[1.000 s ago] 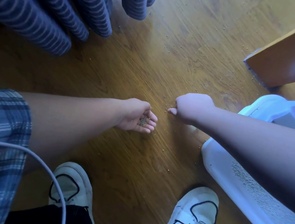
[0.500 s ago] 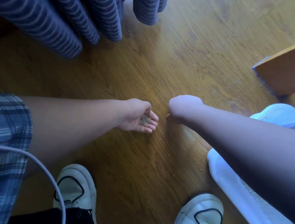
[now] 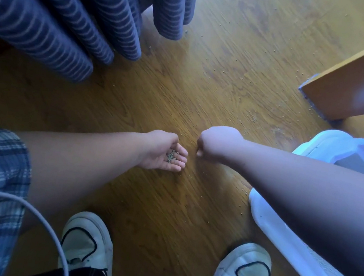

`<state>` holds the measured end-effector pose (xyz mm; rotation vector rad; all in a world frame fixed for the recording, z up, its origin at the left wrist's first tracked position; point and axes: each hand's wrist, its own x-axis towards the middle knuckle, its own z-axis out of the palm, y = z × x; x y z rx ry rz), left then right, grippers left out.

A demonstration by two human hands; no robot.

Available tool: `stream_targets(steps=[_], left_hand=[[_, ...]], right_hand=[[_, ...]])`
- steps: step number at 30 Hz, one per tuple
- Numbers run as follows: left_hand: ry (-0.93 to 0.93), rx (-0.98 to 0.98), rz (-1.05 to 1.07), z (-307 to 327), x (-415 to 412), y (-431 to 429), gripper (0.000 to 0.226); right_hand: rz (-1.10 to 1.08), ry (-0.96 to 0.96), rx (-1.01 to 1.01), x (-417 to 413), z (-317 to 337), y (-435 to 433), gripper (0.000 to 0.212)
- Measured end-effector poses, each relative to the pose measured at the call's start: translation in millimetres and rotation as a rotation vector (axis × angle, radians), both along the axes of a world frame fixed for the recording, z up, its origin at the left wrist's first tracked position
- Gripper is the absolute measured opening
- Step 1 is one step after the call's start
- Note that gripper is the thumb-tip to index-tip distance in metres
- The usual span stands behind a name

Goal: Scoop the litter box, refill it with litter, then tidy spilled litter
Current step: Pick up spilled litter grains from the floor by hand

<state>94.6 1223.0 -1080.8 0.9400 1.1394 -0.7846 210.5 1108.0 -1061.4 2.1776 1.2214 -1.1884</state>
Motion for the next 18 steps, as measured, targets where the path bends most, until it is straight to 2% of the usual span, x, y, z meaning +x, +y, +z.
stream_targets(steps=[3, 7, 9, 11, 14, 18], left_hand=[[-0.04, -0.048, 0.034, -3, 1, -4, 0.039], [-0.102, -0.16, 0.105, -5, 2, -8, 0.041], [-0.086, -0.162, 0.08, -5, 3, -9, 0.04], [-0.071, -0.113, 0.043, -2, 5, -9, 0.039], [-0.056, -0.069, 0.004, -3, 7, -5, 0.04], [-0.026, -0.069, -0.004, -6, 7, -2, 0.037]], right_hand=[[-0.12, 0.025, 0.212, -11, 4, -2, 0.029], [-0.086, 0.14, 0.247, -24, 22, -2, 0.023], [-0.096, 0.095, 0.224, -17, 22, -5, 0.03], [-0.086, -0.071, 0.16, 0, 16, -9, 0.037], [-0.016, -0.308, -0.015, 25, -2, -16, 0.029], [-0.045, -0.321, -0.142, 35, -21, -19, 0.021]])
